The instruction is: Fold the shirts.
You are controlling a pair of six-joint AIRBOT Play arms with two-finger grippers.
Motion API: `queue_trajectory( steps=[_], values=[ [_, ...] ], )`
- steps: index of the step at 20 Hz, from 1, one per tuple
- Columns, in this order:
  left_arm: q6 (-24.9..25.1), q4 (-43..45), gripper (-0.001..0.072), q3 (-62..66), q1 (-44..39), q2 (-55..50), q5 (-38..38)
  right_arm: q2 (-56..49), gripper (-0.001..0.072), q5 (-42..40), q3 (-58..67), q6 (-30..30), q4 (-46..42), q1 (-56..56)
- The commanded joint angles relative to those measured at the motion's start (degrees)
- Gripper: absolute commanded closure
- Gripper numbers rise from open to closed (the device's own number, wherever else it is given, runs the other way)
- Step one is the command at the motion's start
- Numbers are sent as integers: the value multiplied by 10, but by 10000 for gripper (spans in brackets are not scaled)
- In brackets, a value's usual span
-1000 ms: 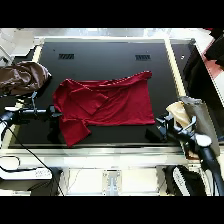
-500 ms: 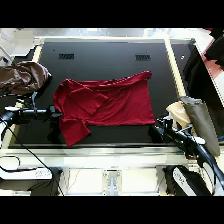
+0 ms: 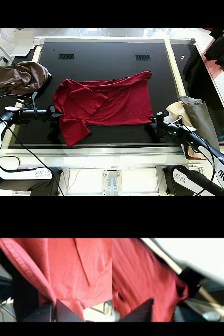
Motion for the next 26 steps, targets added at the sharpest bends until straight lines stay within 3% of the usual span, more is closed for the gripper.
queue_trajectory(
  steps=[1, 2, 5, 6, 8, 11, 13, 16, 19, 22, 24, 26],
  values=[
    [1, -31, 687, 1, 0, 1, 0, -10, 592, -52, 39, -16, 10, 6],
    [7, -57, 688, 4, 0, 5, -1, -10, 697, -47, 56, -50, 9, 6],
    [6, -61, 690, 32, 0, 50, -1, -5, 699, 68, 137, -192, -25, 6],
    [6, -45, 690, 44, 2, 82, -8, 2, 699, 114, 171, -203, -65, 6],
    [1, -20, 690, 71, 17, 162, -43, 39, 701, 207, 249, -200, -177, 6],
    [-70, -23, 690, 101, 57, 307, -56, 145, 701, 327, 361, -128, -314, 6],
    [-76, -25, 689, 129, 93, 405, -46, 242, 701, 367, 444, -80, -403, 6],
    [-122, -21, 689, 200, 158, 508, 22, 353, 701, 377, 568, -58, -503, 6],
    [-136, -21, 689, 299, 191, 514, 28, 372, 700, 380, 681, -55, -533, 6],
    [-172, -30, 690, 399, 190, 464, 14, 312, 700, 374, 763, -56, -559, 6],
    [-198, -45, 690, 442, 172, 407, -65, 251, 700, 374, 790, -56, -561, 5],
    [-200, -31, 691, 440, 103, 349, -131, 180, 700, 373, 794, -56, -556, 5]
  ],
)
